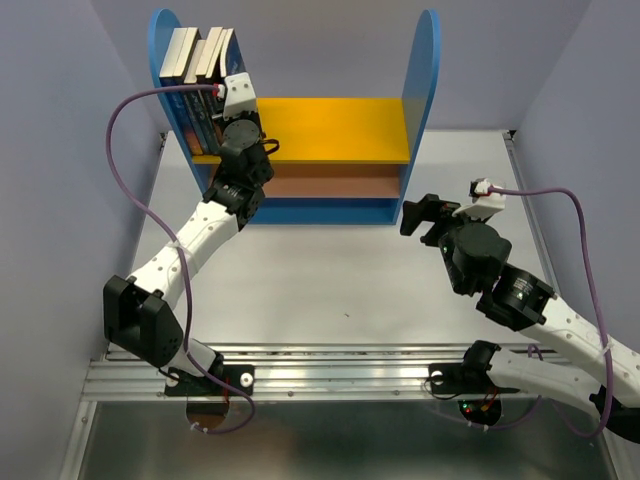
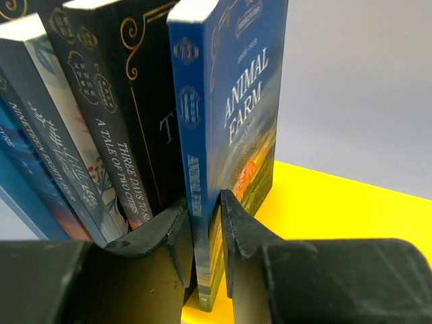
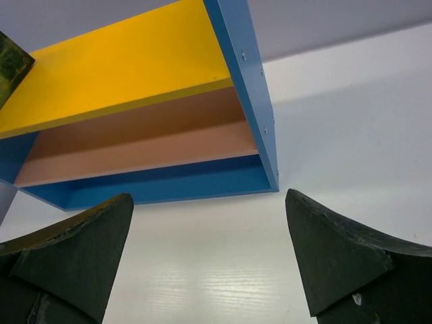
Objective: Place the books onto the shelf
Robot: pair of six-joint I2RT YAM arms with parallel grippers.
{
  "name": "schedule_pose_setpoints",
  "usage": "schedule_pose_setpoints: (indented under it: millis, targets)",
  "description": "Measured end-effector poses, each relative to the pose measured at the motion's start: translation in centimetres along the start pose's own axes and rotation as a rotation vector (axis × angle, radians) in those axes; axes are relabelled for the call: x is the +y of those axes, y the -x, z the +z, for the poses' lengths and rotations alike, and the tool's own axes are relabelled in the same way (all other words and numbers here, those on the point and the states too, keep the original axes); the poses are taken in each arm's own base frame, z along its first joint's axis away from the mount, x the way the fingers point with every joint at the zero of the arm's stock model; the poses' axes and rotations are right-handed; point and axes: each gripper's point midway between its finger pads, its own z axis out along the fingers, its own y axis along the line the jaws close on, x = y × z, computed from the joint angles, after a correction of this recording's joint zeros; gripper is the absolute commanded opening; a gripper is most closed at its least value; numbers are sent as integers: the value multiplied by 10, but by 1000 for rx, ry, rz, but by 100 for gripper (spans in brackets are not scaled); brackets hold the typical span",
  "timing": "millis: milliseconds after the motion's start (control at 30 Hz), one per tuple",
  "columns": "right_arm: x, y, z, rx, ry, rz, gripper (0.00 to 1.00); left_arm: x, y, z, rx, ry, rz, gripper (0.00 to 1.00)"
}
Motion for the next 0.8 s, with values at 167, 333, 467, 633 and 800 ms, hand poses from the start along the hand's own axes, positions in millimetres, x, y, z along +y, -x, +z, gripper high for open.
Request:
schedule_pose_setpoints:
  millis: [167, 333, 467, 633, 800]
  targets:
    - [0, 0, 0, 0, 0, 4, 100, 0, -4, -1, 24, 0, -3, 43]
    - [0, 0, 0, 0, 1, 8, 100, -1, -13, -4, 61, -1, -9, 43]
    - [0, 0, 0, 0, 1, 9, 100, -1, -17, -5, 77, 8, -15, 43]
    - [1, 0, 0, 0, 1, 11, 100, 1, -18, -7, 91, 25, -19, 44]
    - [1, -1, 0, 3, 4, 10, 100, 4, -8, -13, 95, 71, -34, 51]
